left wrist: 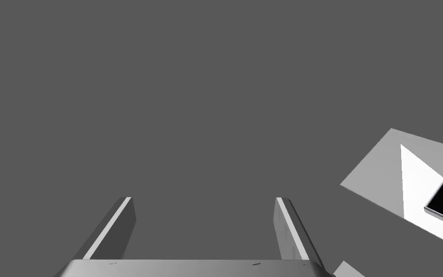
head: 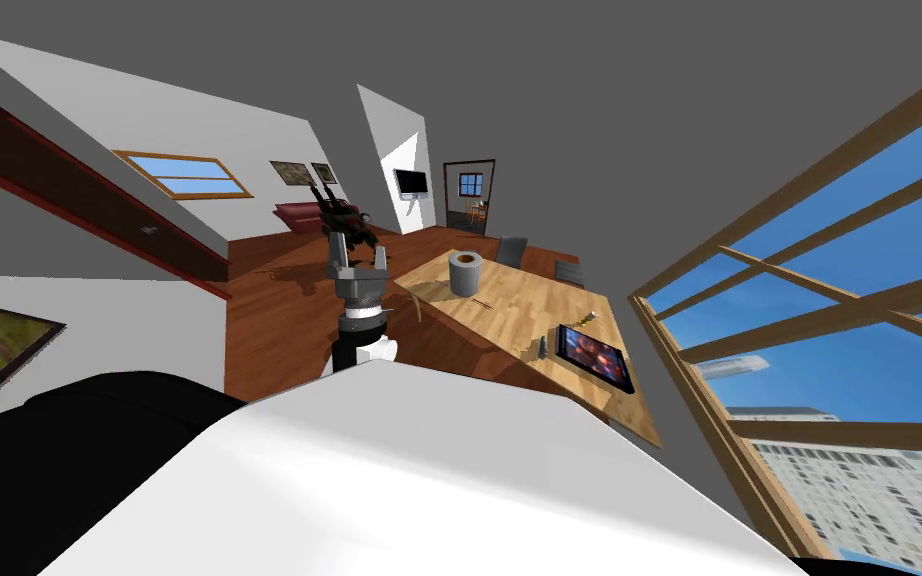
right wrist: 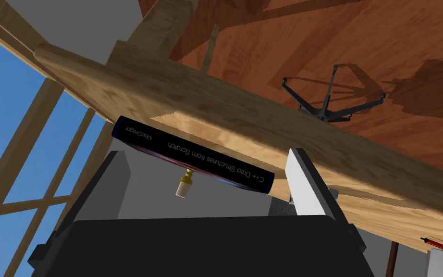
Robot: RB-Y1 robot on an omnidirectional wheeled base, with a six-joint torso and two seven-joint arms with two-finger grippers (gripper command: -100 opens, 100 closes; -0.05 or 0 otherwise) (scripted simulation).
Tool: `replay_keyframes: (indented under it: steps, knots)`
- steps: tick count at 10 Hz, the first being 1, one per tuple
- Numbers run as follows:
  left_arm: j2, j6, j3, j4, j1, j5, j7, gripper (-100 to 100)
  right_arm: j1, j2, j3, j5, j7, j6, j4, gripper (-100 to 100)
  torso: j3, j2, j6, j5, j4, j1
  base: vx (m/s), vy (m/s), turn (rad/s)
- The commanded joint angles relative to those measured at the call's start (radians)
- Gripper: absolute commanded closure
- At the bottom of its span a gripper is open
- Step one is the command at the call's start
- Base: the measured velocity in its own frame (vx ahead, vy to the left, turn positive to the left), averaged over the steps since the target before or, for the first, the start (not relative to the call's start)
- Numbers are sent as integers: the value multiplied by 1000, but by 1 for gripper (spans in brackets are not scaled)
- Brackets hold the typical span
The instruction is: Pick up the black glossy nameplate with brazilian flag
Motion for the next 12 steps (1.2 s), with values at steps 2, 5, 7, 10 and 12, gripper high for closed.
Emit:
replay_keyframes:
  steps: [2,5,7,10,12]
  knots:
    - [0,0,0,0,0,0,0,0,35,-50,5,32,55,52,33,-100,0,0,1,0,0,-1,35,69,213]
    - [0,0,0,0,0,0,0,0,73,-104,-1,74,113,84,94,-100,0,0,0,0,0,-3,43,62,324]
    - [0,0,0,0,0,0,0,0,91,-130,-3,92,140,97,122,-100,-1,-1,1,0,0,-1,69,75,203]
    - [0,0,0,0,0,0,0,0,120,-178,-4,123,190,118,172,-100,-1,-1,1,0,0,0,69,86,288]
    - [0,0,0,0,0,0,0,0,142,-218,-2,147,232,132,213,-100,-1,-2,0,0,0,1,109,110,395]
